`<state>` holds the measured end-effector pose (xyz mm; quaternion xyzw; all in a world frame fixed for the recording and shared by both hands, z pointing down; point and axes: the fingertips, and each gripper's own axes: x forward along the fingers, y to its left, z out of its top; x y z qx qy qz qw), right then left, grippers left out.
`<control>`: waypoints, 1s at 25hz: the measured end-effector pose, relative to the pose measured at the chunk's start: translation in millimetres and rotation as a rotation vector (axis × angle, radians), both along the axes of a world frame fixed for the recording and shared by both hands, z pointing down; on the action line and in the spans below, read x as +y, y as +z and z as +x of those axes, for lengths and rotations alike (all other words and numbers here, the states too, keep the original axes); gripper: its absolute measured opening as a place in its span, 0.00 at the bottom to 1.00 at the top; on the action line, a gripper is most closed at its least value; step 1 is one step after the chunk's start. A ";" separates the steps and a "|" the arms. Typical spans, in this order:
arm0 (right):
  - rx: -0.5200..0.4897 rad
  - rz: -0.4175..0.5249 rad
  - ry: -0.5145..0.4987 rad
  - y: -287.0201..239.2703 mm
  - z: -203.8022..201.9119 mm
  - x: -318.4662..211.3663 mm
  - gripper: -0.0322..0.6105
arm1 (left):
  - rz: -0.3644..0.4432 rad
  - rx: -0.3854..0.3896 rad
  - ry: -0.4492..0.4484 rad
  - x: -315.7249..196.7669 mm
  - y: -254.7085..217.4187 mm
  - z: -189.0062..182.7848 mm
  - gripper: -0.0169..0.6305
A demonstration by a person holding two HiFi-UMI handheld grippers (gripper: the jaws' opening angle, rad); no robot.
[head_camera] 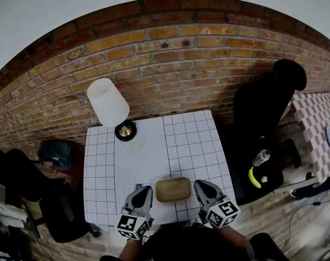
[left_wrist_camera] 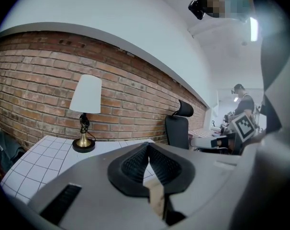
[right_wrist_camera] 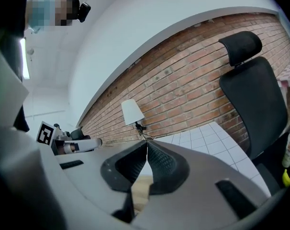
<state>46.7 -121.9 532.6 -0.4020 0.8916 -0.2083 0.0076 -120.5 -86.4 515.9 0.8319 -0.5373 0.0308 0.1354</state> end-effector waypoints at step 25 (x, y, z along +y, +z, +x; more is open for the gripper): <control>0.042 -0.196 0.045 74.8 -15.1 -5.7 0.06 | -0.269 0.091 0.049 -0.1 96.2 -4.8 0.05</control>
